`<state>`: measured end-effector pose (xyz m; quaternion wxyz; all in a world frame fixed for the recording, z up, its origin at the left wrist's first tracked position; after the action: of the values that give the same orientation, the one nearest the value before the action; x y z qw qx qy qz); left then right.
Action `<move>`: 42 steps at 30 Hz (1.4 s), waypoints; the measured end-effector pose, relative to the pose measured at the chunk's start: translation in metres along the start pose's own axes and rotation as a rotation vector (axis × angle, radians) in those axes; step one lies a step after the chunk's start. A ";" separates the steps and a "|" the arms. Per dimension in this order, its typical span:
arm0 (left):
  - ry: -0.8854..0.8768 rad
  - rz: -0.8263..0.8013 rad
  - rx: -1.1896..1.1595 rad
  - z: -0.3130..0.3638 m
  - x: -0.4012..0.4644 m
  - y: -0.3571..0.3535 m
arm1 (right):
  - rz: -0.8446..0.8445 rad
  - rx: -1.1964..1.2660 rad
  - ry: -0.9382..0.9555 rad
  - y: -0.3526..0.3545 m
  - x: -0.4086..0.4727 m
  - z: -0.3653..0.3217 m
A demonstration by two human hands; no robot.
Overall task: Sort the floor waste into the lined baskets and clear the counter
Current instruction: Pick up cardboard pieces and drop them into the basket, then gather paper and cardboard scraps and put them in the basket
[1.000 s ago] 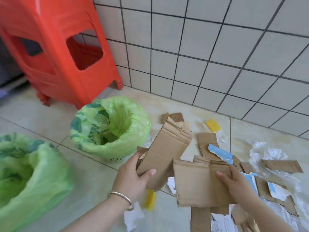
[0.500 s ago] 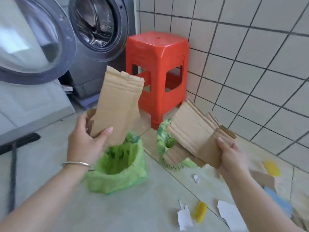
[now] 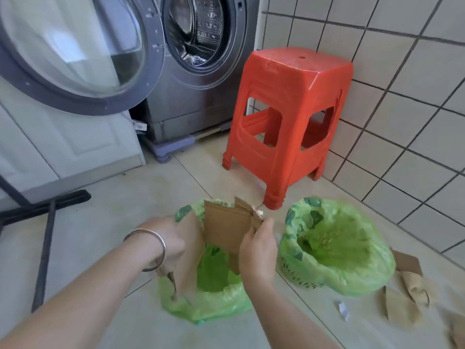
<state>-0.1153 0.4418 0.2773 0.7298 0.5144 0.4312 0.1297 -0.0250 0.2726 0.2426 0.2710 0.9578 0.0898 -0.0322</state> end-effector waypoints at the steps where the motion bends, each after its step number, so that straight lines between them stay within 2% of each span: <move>1: -0.019 -0.043 0.065 0.007 0.006 -0.004 | -0.042 -0.067 0.026 -0.011 0.000 0.004; 6: -0.063 -0.224 0.148 0.044 0.033 -0.036 | -0.297 -0.429 0.183 -0.058 -0.005 0.014; 11: -0.125 -0.181 0.228 0.054 0.057 -0.061 | -0.460 -0.543 0.190 -0.084 -0.005 0.025; 14: -0.198 -0.161 0.252 0.048 0.074 -0.083 | -0.604 -0.555 0.094 -0.096 -0.011 0.039; 18: -0.110 -0.173 0.061 0.032 0.087 -0.097 | -0.697 -0.479 -0.152 -0.104 -0.008 0.057; 21: -0.087 -0.241 -0.024 0.027 0.085 -0.099 | -0.733 -0.444 -0.250 -0.110 -0.006 0.063; 24: -0.094 -0.276 -0.125 0.026 0.085 -0.093 | -0.685 -0.409 -0.242 -0.110 -0.007 0.062; 27: -0.084 -0.184 -0.218 0.027 0.081 -0.071 | -0.552 -0.397 -0.038 -0.098 -0.009 0.045; 29: -0.074 -0.048 -0.196 0.018 0.078 -0.051 | -0.547 -0.382 0.102 -0.088 -0.019 0.028; 32: -0.063 0.310 -0.113 0.011 0.059 -0.008 | -0.493 -0.269 0.212 -0.056 -0.039 0.018; 34: -0.176 0.441 -0.194 0.037 0.030 0.006 | -0.416 -0.172 0.229 -0.018 -0.054 0.028; 37: -0.457 0.517 -0.280 0.118 -0.040 -0.005 | -0.350 -0.127 0.163 0.052 -0.076 0.073; 40: -0.706 0.428 -0.217 0.215 -0.124 -0.050 | -0.302 -0.162 -0.065 0.132 -0.092 0.144; 42: -0.812 0.335 -0.147 0.270 -0.156 -0.101 | -0.295 -0.217 -0.230 0.184 -0.105 0.199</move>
<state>-0.0279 0.1269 0.2940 0.8435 0.5332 0.0098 0.0639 -0.0962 -0.0019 0.1792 0.3734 0.8895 0.2003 -0.1708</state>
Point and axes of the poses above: each hand's wrist, its own x-axis towards the middle knuckle, its own y-axis out of the back of the hand, z = x × y, the point moved 4 cm from there along x, towards the middle knuckle, and after that the axes turned 1 degree about y, right-handed, at the moved point
